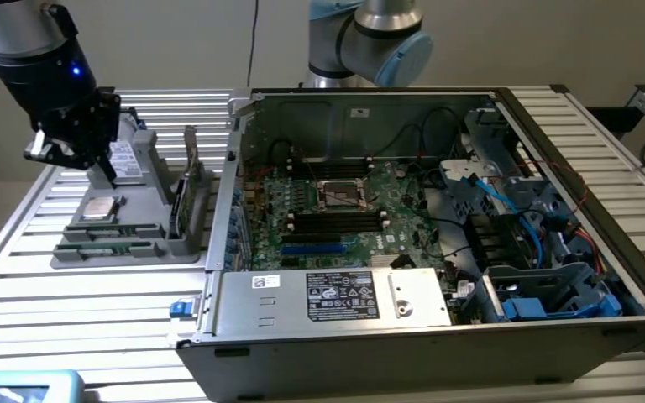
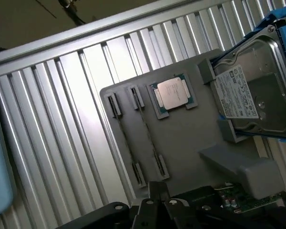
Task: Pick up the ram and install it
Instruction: 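Pick up the ram and move it above insertion slot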
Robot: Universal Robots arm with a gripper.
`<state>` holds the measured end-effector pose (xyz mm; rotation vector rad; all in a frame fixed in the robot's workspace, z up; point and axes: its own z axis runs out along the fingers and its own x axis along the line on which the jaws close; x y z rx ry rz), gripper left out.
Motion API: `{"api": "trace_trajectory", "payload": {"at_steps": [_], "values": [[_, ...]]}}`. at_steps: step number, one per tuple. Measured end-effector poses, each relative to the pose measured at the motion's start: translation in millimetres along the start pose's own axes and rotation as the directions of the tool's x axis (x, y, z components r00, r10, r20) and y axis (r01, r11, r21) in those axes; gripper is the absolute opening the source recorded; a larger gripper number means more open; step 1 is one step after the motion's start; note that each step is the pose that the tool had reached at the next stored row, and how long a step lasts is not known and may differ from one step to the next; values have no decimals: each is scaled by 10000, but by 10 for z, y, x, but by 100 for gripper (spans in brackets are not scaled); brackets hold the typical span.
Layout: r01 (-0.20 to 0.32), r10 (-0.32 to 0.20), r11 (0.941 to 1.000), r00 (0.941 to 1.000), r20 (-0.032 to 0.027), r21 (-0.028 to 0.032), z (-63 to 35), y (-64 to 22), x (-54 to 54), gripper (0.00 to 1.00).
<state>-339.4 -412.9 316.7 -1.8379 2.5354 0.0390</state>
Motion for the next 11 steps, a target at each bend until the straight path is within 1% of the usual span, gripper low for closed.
{"api": "trace_trajectory", "payload": {"at_steps": [3, 6, 8, 11], "values": [[538, -538, 9985, 9985, -8, -12, 0, 0, 0, 11], [1092, -1092, 9940, 9940, -15, -26, 0, 0, 0, 11], [1448, -1448, 9894, 9895, -19, -35, 0, 0, 0, 11], [1986, -1986, 9801, 9801, -24, -48, 1, 0, 0, 11]]}}
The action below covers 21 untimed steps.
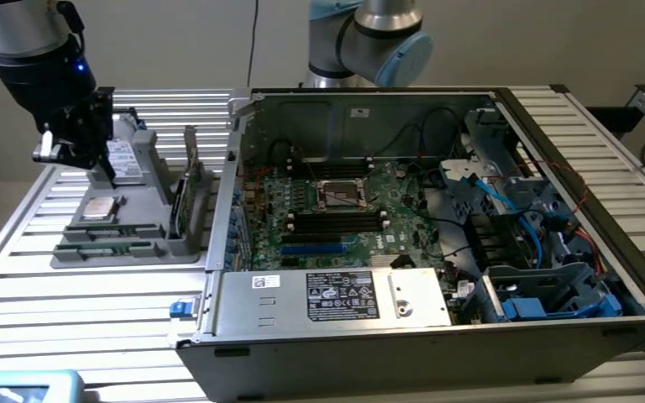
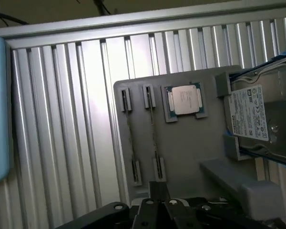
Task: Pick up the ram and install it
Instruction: 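Pick up the ram and move it above insertion slot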
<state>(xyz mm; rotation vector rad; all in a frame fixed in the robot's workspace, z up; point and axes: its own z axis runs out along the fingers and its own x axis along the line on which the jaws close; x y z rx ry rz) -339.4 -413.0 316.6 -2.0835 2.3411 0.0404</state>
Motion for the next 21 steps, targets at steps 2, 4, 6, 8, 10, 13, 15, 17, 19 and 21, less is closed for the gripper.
{"api": "trace_trajectory", "payload": {"at_steps": [2, 4, 6, 8, 10, 13, 15, 17, 19, 21], "values": [[375, -375, 9993, 9993, -5, -9, 0, 0, 0, 11], [734, -734, 9973, 9973, -10, -17, 0, 0, 0, 11], [850, -850, 9964, 9964, -11, -20, 0, 0, 0, 11], [851, -851, 9964, 9964, -12, -20, 0, 0, 0, 11], [851, -851, 9964, 9964, -11, -20, 0, 0, 0, 11], [852, -852, 9964, 9964, -12, -21, 1, 7, 1, 11], [852, -852, 9964, 9964, -12, -21, 2, 16, 2, 12], [852, -852, 9964, 9964, -11, -20, 4, 24, 3, 24], [851, -851, 9964, 9964, -12, -21, 8, 35, 4, 30], [851, -851, 9964, 9964, -11, -20, 21, 79, 10, 36]]}}
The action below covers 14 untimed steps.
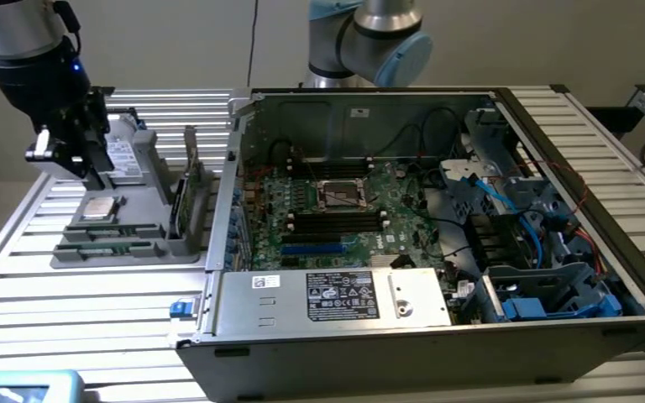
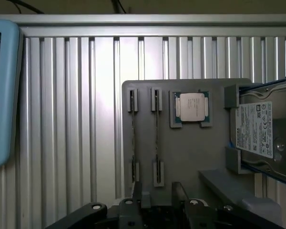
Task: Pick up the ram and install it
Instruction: 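Pick up the ram and move it above insertion slot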
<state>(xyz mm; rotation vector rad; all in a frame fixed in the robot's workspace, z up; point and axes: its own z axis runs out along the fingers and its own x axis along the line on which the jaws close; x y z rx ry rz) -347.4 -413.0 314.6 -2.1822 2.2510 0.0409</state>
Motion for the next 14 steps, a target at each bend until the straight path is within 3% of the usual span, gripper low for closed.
{"api": "trace_trajectory", "payload": {"at_steps": [1, 5, 8, 14], "values": [[0, 0, 10000, 10000, 0, 1, 9, 37, 1, 42], [-1, 1, 10000, 10000, -45, 2, 57, 102, 4, 42], [-1, 1, 10000, 10000, -84, 2, 104, 115, 6, 42], [-1, 1, 10000, 9999, -108, 4, 214, 119, 9, 42]]}}
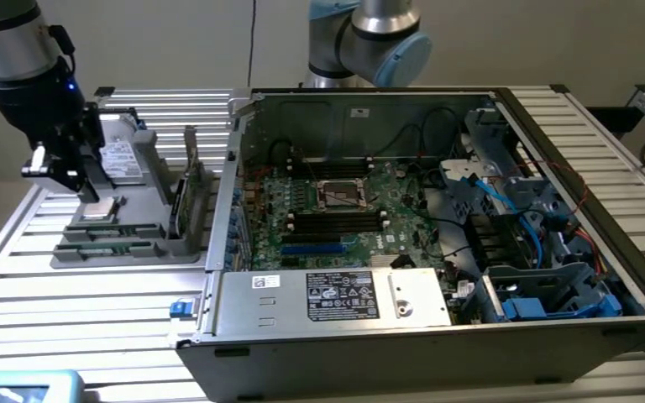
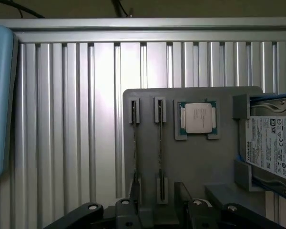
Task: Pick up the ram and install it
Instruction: 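Pick up the ram and move it above insertion slot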
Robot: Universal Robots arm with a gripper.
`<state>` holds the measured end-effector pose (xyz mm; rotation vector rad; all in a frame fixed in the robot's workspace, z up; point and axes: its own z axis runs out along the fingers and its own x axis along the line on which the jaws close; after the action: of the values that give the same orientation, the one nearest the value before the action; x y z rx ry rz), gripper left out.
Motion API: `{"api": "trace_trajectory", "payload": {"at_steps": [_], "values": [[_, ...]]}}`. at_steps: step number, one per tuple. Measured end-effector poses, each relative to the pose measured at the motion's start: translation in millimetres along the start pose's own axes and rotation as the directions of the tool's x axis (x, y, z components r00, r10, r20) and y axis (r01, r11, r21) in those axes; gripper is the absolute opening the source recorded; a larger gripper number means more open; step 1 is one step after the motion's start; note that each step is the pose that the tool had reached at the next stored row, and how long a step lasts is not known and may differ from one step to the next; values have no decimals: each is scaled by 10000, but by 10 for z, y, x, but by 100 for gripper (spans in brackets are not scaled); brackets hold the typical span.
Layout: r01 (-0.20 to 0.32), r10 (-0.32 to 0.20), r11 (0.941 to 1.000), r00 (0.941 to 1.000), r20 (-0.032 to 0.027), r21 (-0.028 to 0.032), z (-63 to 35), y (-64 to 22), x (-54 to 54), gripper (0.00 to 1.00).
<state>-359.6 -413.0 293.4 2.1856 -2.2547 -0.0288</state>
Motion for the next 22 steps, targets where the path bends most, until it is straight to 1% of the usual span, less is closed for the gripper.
{"api": "trace_trajectory", "payload": {"at_steps": [2, 7, 9, 10, 11, 12, 13, 22], "values": [[0, 0, 10000, 10000, -6, -4, 30, 0, 9, 42], [-1, 1, 10000, 10000, -7, -56, 92, -8, 108, 42], [-1, 1, 10000, 10000, -7, -80, 121, -9, 123, 42], [-2, 2, 9999, 10000, -9, -109, 135, -9, 126, 42], [-2, 2, 9999, 10000, -10, -154, 146, -10, 129, 42], [-3, 3, 9998, 10000, -11, -221, 153, -13, 134, 42], [-4, 4, 9997, 10000, -13, -260, 163, -19, 139, 42], [-1, 0, 9997, 10000, -19, -262, 277, -34, 148, 42]]}}
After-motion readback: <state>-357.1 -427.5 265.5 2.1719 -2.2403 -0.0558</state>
